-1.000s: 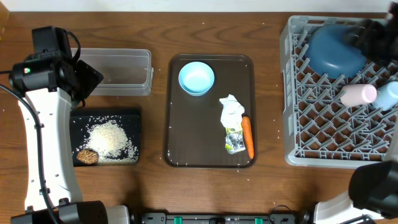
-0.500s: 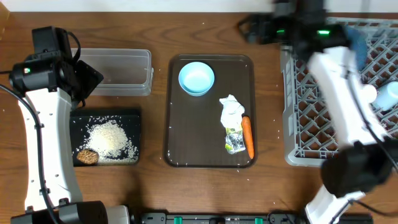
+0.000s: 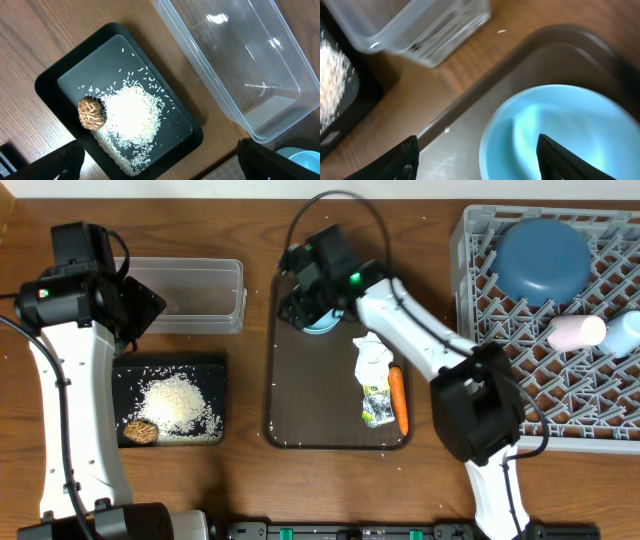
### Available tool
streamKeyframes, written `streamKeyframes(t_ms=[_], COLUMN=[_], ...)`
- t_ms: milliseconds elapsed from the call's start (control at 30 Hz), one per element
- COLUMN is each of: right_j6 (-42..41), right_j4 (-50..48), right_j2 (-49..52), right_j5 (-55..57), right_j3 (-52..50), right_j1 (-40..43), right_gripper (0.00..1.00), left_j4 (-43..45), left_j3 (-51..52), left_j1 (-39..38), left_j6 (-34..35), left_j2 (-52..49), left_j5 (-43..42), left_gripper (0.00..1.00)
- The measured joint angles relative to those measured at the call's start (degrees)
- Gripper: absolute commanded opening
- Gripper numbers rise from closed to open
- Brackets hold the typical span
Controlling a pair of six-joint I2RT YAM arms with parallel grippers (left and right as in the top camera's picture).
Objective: Sort waste into correct bins and load items into the dishwasher rack
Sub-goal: 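Move the right gripper to the light-blue bowl and grip its rim, then lift the light-blue bowl and carry it right to the rack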
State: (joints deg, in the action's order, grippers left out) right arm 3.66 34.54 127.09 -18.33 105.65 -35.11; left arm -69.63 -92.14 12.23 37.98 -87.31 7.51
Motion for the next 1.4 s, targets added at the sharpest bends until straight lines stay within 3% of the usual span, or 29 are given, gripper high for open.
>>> streamKeyframes(t_ms=[300, 400, 667, 1033, 1333, 1400], right_j6=[2.78, 3.19, 3.13, 2.32, -1.31, -1.77], right_j4=[1.2, 0.74, 1.29, 1.25, 1.81, 2.05], right_j2=[0.04, 0.15, 5.18, 7.28, 6.36, 5.55], right_j5=[15.13, 17.64, 20.2, 20.7, 20.74, 20.92], right_j3=[0.0, 0.0, 0.0, -0.07, -0.07, -0.07], right_j1=[-6.16, -6.21, -5.88, -5.88, -5.88, -5.88], right_gripper=[0.65, 0.6, 0.57, 0.29, 0.01, 0.01], left_j4=[0.0, 0.0, 0.0, 0.0, 0.0, 0.0], left_j3=[0.0, 0.0, 0.0, 0.0, 0.0, 0.0], left_j1=[0.0, 0.0, 0.0, 0.0, 0.0, 0.0], left_j6=[0.0, 0.0, 0.0, 0.0, 0.0, 0.0], left_j2=[0.0, 0.0, 0.0, 0.0, 0.0, 0.0], left_j5=[0.0, -0.02, 0.0, 0.0, -0.02, -0.02], left_gripper=[0.98, 0.98, 0.98, 0.98, 0.98, 0.98])
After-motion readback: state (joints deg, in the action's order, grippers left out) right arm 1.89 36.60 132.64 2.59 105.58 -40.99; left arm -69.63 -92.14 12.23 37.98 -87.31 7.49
